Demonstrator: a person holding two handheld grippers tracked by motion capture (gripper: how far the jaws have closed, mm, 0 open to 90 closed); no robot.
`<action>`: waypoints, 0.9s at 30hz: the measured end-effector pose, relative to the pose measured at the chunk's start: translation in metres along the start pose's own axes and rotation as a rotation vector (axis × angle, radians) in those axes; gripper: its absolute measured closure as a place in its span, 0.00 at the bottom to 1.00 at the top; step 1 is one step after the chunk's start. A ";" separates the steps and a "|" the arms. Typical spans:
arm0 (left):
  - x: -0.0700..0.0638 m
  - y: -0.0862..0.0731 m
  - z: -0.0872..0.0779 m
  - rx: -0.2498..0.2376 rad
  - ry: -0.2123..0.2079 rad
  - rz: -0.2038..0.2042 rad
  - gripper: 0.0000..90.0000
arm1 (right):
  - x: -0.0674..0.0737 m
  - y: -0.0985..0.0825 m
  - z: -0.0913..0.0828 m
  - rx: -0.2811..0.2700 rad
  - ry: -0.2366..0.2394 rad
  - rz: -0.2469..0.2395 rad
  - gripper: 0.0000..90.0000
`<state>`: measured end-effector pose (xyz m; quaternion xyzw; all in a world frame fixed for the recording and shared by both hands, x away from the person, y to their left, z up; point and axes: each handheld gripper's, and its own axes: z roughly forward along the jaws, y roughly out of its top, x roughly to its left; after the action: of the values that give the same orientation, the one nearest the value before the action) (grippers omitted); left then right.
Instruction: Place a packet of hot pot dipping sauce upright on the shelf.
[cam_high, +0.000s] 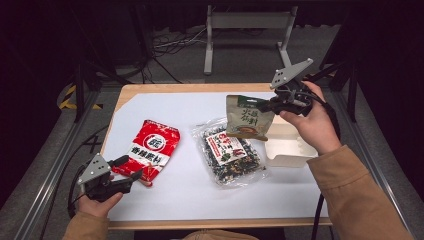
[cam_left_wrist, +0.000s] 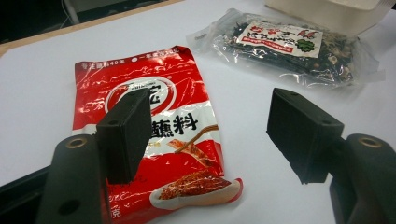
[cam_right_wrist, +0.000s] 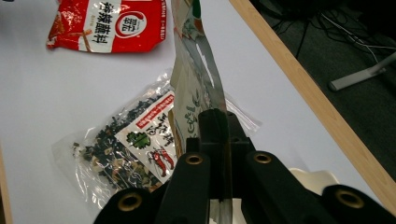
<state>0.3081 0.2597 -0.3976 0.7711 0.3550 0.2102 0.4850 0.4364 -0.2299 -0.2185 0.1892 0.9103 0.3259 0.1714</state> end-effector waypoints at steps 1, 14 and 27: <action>0.000 0.000 -0.001 0.000 -0.001 0.003 0.35 | -0.002 -0.001 -0.001 -0.001 -0.005 0.005 1.00; 0.000 -0.003 -0.004 0.004 0.013 -0.009 0.35 | -0.037 -0.010 -0.019 0.009 -0.063 0.006 1.00; -0.001 -0.006 -0.008 0.007 0.028 -0.014 0.35 | -0.067 -0.020 -0.027 0.016 -0.080 0.003 1.00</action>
<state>0.3004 0.2655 -0.3990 0.7672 0.3680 0.2160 0.4788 0.4780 -0.2889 -0.1991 0.2048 0.9049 0.3111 0.2058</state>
